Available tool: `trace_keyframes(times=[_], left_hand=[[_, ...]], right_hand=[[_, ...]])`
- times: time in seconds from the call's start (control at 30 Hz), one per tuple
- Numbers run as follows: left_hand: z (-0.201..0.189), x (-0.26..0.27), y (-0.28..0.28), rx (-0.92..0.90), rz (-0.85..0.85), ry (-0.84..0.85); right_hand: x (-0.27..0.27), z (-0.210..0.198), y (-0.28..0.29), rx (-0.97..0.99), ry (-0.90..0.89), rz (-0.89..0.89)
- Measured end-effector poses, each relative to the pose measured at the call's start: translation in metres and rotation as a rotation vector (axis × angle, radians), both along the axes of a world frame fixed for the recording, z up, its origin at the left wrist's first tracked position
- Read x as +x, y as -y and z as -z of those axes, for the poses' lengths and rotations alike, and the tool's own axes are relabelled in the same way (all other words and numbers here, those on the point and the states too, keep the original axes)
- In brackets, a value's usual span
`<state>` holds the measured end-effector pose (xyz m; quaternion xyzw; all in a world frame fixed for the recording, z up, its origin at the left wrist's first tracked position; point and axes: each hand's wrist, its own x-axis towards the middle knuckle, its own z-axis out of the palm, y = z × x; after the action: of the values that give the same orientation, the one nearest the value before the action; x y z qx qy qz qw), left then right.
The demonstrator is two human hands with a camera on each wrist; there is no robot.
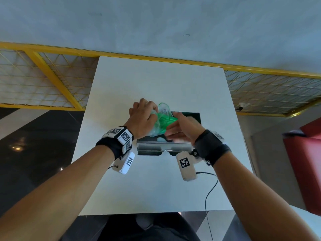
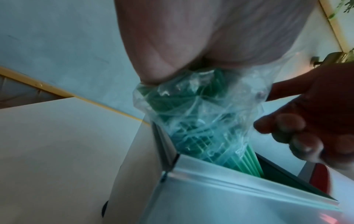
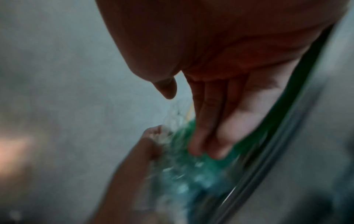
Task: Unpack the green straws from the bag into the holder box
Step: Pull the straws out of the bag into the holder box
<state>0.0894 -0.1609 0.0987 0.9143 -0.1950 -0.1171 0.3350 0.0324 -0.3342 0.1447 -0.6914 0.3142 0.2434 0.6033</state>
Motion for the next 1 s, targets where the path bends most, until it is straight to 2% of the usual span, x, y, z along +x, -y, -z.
trace_keyframes(times=[0.07,0.1,0.13,0.2,0.3,0.47,0.6,0.67,0.77,0.83,0.93,1.0], left_hand=[[0.000,-0.001,0.001,0.011,-0.015,-0.011],[0.000,-0.001,0.002,0.019,-0.025,-0.021],[0.001,-0.002,0.003,0.027,-0.036,-0.029],[0.002,-0.005,0.008,0.049,-0.065,-0.031],[0.005,-0.008,0.014,0.098,-0.076,-0.013],[0.002,-0.014,0.008,0.094,-0.071,0.067],[-0.008,-0.014,0.006,0.141,-0.033,0.099],[-0.011,-0.011,0.005,0.081,-0.020,-0.044],[-0.022,-0.003,0.001,-0.297,-0.109,-0.406],[-0.027,0.001,-0.005,-0.372,-0.120,-0.473],[-0.019,0.008,-0.015,-0.217,-0.113,-0.410],[-0.004,0.012,-0.020,-0.120,-0.122,-0.234]], right_hand=[[0.006,0.002,0.013,-0.452,0.265,-0.139],[0.008,0.005,0.018,-0.627,0.388,-0.232],[0.008,0.007,0.020,-0.721,0.460,-0.359],[0.007,0.018,0.022,-0.705,0.474,-0.630],[0.002,0.032,0.016,-0.597,0.456,-0.831],[0.002,0.056,0.010,-0.730,0.493,-0.922],[0.003,0.064,0.016,-0.803,0.471,-0.902],[0.006,0.064,0.017,-0.806,0.476,-0.893],[0.016,0.067,0.012,-0.831,0.478,-0.930],[0.019,0.068,0.010,-0.833,0.486,-0.940],[0.018,0.067,0.009,-0.808,0.457,-0.919],[0.017,0.067,0.008,-0.802,0.459,-0.906]])
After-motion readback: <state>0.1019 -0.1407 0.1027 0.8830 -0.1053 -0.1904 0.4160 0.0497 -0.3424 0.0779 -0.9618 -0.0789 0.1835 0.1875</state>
